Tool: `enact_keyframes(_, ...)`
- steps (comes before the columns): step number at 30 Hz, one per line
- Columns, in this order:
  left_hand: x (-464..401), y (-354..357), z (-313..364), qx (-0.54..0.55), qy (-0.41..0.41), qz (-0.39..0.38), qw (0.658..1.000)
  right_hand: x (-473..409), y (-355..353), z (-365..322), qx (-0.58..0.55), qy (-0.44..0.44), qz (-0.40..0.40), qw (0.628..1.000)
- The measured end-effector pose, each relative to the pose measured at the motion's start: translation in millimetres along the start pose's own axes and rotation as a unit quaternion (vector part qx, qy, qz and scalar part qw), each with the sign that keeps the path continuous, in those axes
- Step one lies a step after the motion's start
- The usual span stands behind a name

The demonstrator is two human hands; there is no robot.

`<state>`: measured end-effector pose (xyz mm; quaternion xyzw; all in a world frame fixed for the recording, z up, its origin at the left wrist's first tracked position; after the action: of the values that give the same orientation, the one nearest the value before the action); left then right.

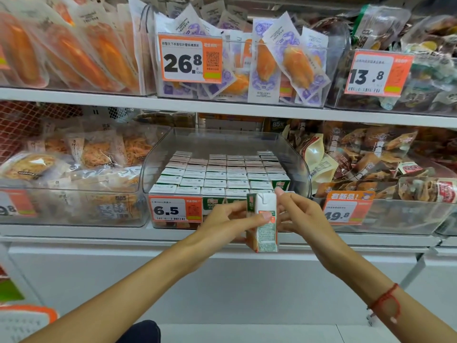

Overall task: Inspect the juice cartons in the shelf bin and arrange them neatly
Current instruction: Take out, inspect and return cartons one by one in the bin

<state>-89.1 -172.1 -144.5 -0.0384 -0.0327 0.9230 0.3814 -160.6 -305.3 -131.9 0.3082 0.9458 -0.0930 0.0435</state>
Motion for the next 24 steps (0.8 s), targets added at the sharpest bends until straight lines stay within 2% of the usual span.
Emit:
enact_keyframes(4, -1.5, -2.6, 3.1, 0.045, 0.03, 0.047, 0.997, 1.3, 4.8, 2.1, -0.01, 0.013, -0.022, 1.0)
enact_keyframes(8, -2.7, -12.8, 7.5, 0.133, 0.036, 0.118, 0.983, 9.8, 19.0, 4.8, 0.029, 0.009, -0.109, 0.994)
enact_keyframes(13, -1.8, -20.3, 9.5, 0.145, 0.047, 0.15, 0.977, 14.7, 26.4, 0.0, 0.02, 0.007, -0.136, 0.99)
enact_keyframes(18, 0.4, -20.0, 10.6, 0.129, 0.061, 0.161, 0.977, 11.3, 25.6, -0.4, 0.011, -0.002, -0.098, 0.995)
enact_keyframes(24, 0.4, -21.3, 5.7, 0.133, 0.055, 0.178, 0.973, 7.3, 17.3, -5.2, 0.081, -0.084, 0.029, 0.993)
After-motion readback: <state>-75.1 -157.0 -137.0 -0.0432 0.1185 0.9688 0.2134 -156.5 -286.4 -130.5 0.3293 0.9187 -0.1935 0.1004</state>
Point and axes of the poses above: each hand's wrist, its own x-axis away from the middle knuckle, its own y-axis out of the palm, z = x × y, the point moved 6 cm from there along -x, towards the middle knuckle, and after that the axes turned 8 degrees about z, right-handed, at the moved point
